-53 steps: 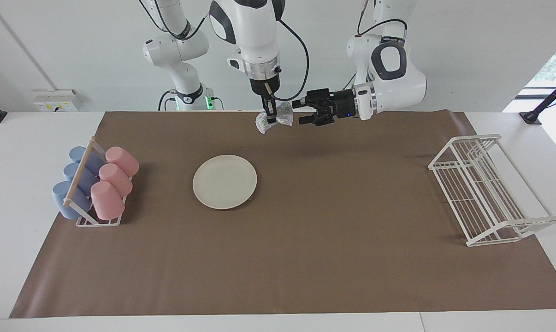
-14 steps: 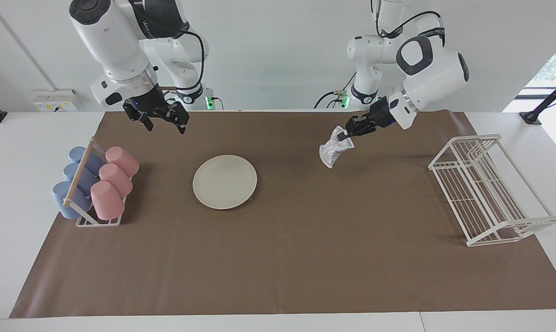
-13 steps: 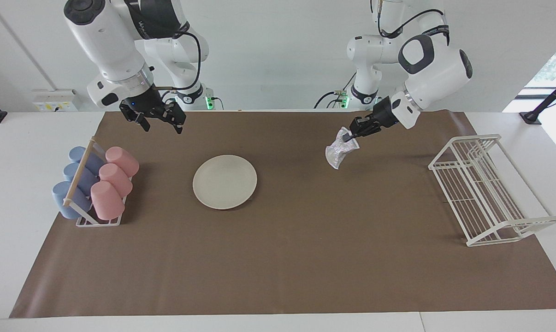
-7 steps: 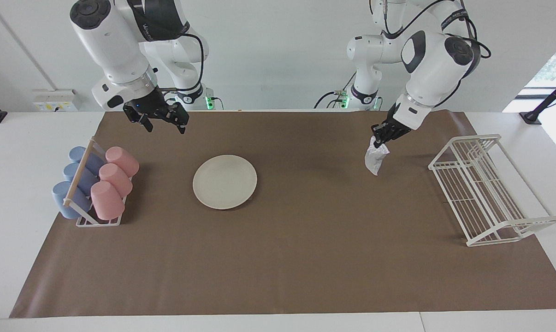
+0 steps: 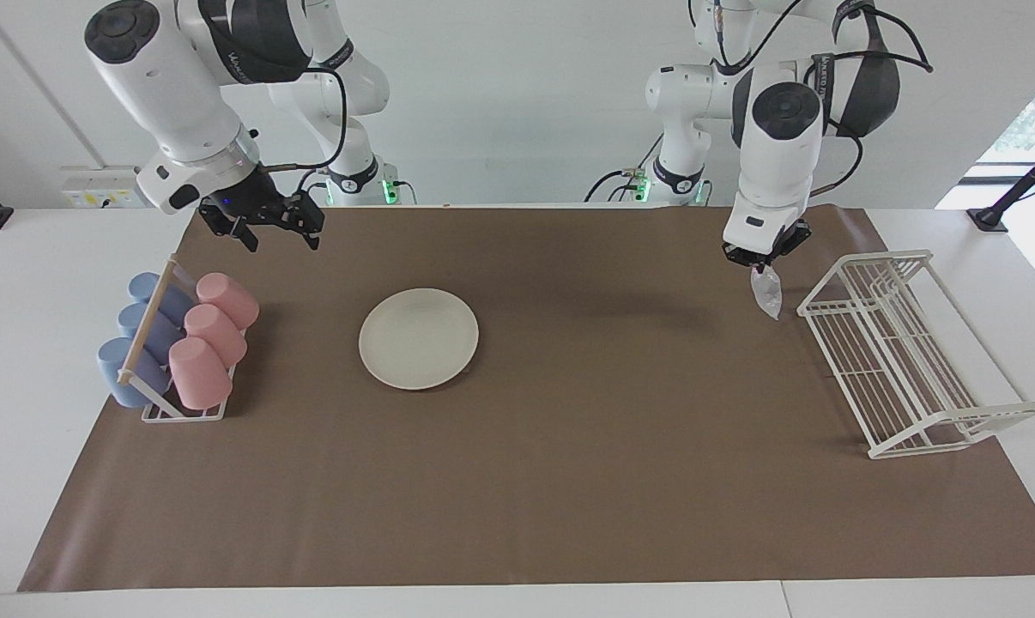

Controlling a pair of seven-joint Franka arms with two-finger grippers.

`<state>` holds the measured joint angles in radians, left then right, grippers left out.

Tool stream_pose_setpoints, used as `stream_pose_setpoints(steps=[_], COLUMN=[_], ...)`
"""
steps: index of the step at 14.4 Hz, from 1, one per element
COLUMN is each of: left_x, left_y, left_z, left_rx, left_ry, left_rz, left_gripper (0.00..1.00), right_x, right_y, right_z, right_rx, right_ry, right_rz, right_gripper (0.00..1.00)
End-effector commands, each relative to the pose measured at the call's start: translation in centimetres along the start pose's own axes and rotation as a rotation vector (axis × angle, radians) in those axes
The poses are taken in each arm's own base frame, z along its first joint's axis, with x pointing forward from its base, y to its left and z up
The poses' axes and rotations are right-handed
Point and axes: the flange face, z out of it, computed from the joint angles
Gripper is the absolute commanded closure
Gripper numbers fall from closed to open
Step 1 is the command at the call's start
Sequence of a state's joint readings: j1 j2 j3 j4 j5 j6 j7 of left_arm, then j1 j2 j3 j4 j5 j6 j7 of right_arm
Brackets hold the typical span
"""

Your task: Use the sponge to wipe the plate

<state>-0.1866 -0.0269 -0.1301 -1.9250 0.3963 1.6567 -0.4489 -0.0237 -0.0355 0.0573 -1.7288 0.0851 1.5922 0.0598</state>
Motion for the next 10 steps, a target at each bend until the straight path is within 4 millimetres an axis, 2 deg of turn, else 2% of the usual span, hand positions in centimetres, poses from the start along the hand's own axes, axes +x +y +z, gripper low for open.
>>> stream_pose_setpoints(steps=[1, 2, 4, 5, 6, 7, 8, 10], left_x=[1.8, 2.4, 3.2, 3.9, 4.8, 6.0, 6.9, 8.4], left_y=[1.2, 1.9, 1.2, 1.5, 2.6, 2.9, 3.8, 3.5], left_z=[0.4, 1.0, 2.0, 3.0, 2.5, 2.6, 3.9, 5.5], left_rx=[0.22, 0.331, 0.476, 0.576, 0.629, 0.662, 0.771, 0.853], left_ry=[-0.012, 0.006, 0.016, 0.003, -0.003, -0.025, -0.031, -0.034], left_rz=[0.0, 0.027, 0.034, 0.047, 0.045, 0.028, 0.041, 0.04], left_gripper=[1.0, 1.0, 1.0, 1.0, 1.0, 1.0, 1.0, 1.0], right_x=[0.4, 0.4, 0.1, 0.0, 0.0, 0.0, -0.3, -0.5], right_y=[0.6, 0.8, 1.0, 1.0, 1.1, 1.6, 2.5, 3.8], right_z=[-0.1, -0.1, -0.1, -0.1, -0.2, -0.2, -0.2, -0.4], right_rx=[-0.019, -0.034, -0.047, -0.048, -0.047, -0.046, -0.043, -0.04], right_ry=[-0.005, -0.006, -0.019, -0.021, -0.018, -0.027, -0.055, -0.075], right_rz=[-0.038, -0.038, -0.039, -0.039, -0.038, -0.03, -0.013, 0.006], right_gripper=[0.0, 0.0, 0.0, 0.0, 0.0, 0.0, 0.0, 0.0])
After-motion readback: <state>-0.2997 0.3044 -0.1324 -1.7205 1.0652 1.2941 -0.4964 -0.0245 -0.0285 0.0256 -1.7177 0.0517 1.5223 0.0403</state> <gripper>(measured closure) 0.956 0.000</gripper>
